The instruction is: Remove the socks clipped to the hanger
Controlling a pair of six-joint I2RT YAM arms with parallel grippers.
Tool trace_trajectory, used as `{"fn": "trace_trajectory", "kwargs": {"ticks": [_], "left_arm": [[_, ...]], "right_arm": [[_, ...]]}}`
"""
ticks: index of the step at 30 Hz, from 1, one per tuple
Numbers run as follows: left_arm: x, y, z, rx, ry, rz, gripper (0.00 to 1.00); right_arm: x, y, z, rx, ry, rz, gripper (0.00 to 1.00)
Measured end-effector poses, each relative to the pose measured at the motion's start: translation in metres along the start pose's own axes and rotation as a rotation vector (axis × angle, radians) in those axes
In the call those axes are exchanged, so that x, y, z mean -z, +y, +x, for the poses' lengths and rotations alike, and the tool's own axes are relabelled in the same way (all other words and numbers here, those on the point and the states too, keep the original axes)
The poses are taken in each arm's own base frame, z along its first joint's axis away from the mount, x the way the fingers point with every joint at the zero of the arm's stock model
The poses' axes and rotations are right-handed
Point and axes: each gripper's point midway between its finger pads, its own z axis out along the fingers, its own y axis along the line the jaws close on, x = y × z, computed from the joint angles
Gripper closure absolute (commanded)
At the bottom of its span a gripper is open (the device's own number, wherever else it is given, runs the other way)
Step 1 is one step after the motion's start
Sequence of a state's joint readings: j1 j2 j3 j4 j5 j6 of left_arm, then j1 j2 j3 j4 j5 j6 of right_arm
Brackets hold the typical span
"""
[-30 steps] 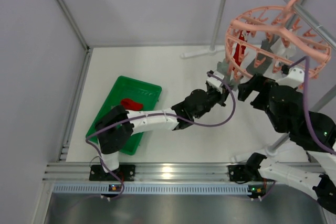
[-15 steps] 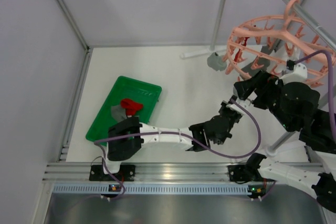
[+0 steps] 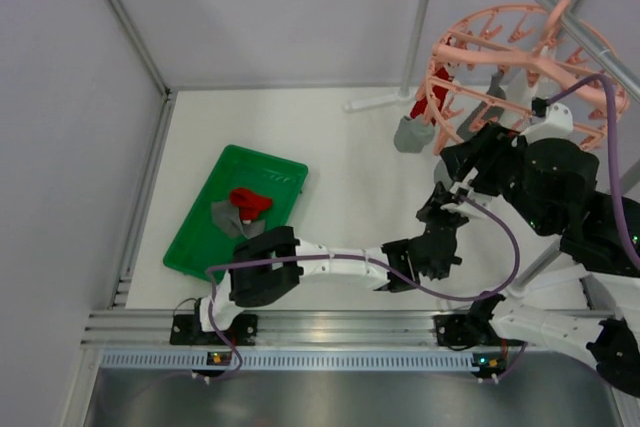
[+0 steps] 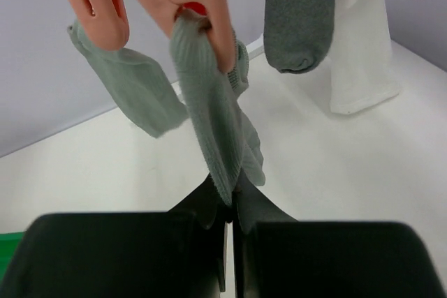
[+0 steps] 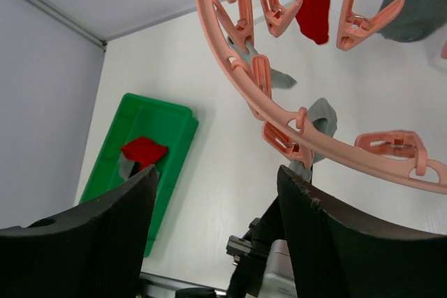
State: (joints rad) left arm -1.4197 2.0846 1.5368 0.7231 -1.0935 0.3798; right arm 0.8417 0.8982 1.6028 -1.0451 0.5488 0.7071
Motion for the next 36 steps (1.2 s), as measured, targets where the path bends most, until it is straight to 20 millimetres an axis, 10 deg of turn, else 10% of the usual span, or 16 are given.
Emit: {"fn": "trace_trajectory", "kwargs": {"ticks": [36], "left_arm": [[0.002,0.010,0.009,-0.330,0.091,-0.172,1.00]], "right_arm": [[-0.050,-0.044,0.033,0.260,0.028,0.296,0.45]]}}
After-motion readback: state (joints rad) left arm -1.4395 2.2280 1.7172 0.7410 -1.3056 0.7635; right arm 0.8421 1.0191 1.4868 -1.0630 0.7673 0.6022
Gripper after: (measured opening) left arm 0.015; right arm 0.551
